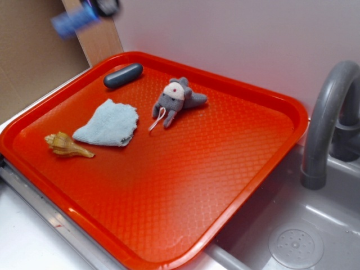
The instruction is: Grab the blue sponge.
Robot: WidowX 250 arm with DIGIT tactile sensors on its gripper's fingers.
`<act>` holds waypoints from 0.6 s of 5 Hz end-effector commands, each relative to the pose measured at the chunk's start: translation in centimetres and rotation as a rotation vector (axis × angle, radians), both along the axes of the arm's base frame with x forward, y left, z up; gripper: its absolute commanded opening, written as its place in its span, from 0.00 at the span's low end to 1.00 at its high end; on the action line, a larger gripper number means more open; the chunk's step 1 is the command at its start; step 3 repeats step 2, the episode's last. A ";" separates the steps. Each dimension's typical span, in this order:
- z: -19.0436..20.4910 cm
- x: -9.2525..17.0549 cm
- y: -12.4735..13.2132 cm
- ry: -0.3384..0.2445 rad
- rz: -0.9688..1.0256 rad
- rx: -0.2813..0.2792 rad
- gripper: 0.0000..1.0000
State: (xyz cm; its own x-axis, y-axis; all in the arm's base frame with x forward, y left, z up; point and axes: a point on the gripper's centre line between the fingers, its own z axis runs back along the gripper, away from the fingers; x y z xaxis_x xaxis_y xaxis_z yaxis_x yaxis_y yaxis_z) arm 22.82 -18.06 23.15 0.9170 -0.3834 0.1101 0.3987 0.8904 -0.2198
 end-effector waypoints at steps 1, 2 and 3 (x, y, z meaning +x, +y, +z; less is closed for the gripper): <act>4.7 -1.2 2.6 -0.106 0.026 -0.004 0.00; 4.1 -1.2 2.8 -0.084 0.066 0.004 0.00; 4.1 -1.2 2.8 -0.084 0.066 0.004 0.00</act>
